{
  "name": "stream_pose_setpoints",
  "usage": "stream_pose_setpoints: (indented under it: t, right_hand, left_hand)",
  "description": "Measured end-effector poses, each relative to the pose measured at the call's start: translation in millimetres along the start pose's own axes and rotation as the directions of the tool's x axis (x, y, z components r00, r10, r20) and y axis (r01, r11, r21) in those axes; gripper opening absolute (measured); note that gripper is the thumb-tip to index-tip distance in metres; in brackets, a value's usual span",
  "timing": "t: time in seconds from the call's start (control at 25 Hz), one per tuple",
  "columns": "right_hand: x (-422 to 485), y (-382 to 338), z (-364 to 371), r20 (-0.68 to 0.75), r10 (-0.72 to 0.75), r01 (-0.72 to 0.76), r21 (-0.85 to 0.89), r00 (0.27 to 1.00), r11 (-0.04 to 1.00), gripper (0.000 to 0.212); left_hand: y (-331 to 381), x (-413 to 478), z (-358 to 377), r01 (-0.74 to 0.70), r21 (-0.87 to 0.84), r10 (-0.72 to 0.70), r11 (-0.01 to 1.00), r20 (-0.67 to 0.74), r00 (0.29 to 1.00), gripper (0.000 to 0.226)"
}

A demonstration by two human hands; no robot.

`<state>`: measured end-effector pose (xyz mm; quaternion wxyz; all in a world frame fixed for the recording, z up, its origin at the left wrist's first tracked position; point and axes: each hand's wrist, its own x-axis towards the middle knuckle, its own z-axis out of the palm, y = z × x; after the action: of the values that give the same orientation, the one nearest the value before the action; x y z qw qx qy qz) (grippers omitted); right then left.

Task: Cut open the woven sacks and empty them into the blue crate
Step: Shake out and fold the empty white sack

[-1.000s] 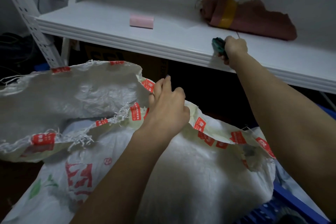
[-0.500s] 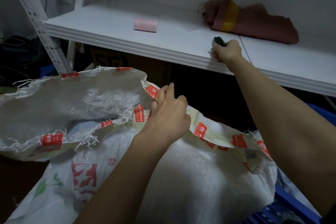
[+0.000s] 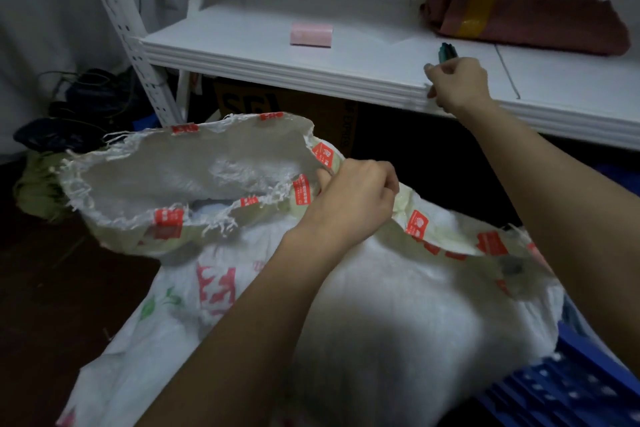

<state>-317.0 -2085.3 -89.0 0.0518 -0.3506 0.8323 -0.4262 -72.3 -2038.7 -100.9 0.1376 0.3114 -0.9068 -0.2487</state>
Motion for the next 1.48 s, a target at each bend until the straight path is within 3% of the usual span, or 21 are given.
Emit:
stream_pose_setpoints:
  t: [0.12,0.28,0.4,0.52,0.6,0.68,0.76,0.88,1.0,1.08,1.24,1.36,1.48]
  right_hand:
    - [-52.1,-14.2,-17.3,0.018,-0.086,0.085,0.047,0.996,0.995,0.030]
    - [-130.0,-29.7,-55.4,0.063,-0.258,0.255,0.046,0.964,0.966,0.022]
    - [-187.5,-38.8,-83.8,0.100,-0.338,0.324,0.132,0.936,0.937,0.021]
    - [-238.5,-34.8,-86.3,0.318,-0.335,0.314,0.116,0.887,0.942,0.022]
    - [-264.5,-23.3,-75.2,0.532,-0.262,0.372,-0.109,0.805,0.922,0.025]
    - [-284.4,-13.7,-62.3,0.657,-0.140,0.420,-0.291,0.741,0.859,0.041]
    - [-299.8,-5.5,-51.8,0.712,-0.051,0.406,-0.340,0.701,0.848,0.070]
    - [-319.2,4.8,-38.0,0.754,-0.044,0.512,-0.401,0.655,0.760,0.092]
    - [-331.7,10.7,-26.1,0.767,-0.043,0.578,-0.444,0.640,0.685,0.106]
    - [-337.5,9.4,-18.2,0.767,-0.067,0.600,-0.441,0.638,0.667,0.102]
    - [-335.4,-1.1,-8.9,0.574,-0.312,0.584,-0.380,0.757,0.717,0.036]
    - [-310.2,-21.6,-21.3,0.470,-0.354,0.539,-0.352,0.809,0.765,0.024]
    - [-280.3,-36.1,-29.9,0.386,-0.381,0.509,-0.319,0.840,0.799,0.024]
  left_hand:
    - [9.7,-25.1,-6.1,-0.068,0.113,0.070,0.991,-0.018,0.997,0.030]
    - [0.7,-63.4,-21.4,-0.134,0.076,0.137,0.988,-0.033,0.990,0.027]
    - [-15.9,-83.3,-18.5,-0.178,0.160,0.166,0.971,0.089,0.982,0.024]
    - [-37.9,-97.8,-2.0,-0.158,0.386,0.032,0.909,0.313,0.949,0.051]
    - [-48.9,-109.0,8.0,-0.176,0.499,-0.039,0.848,0.392,0.919,0.065]
    - [-53.9,-116.4,14.1,-0.206,0.542,-0.046,0.814,0.415,0.908,0.068]
    - [-54.2,-123.6,18.1,-0.239,0.582,-0.021,0.777,0.404,0.915,0.058]
    - [-54.2,-132.1,26.2,-0.296,0.658,0.015,0.692,0.398,0.917,0.036]
    - [-49.6,-137.7,23.3,-0.235,0.597,0.040,0.767,0.321,0.946,0.026]
    - [-44.8,-140.0,17.0,-0.208,0.484,0.103,0.850,0.233,0.967,0.025]
    - [-43.6,-146.9,0.4,-0.184,0.341,0.188,0.922,0.021,0.982,0.023]
    - [-35.1,-147.3,-8.5,-0.228,0.293,0.290,0.929,-0.190,0.938,0.023]
    - [-21.2,-132.3,-12.0,-0.164,0.286,0.267,0.944,-0.372,0.889,0.031]
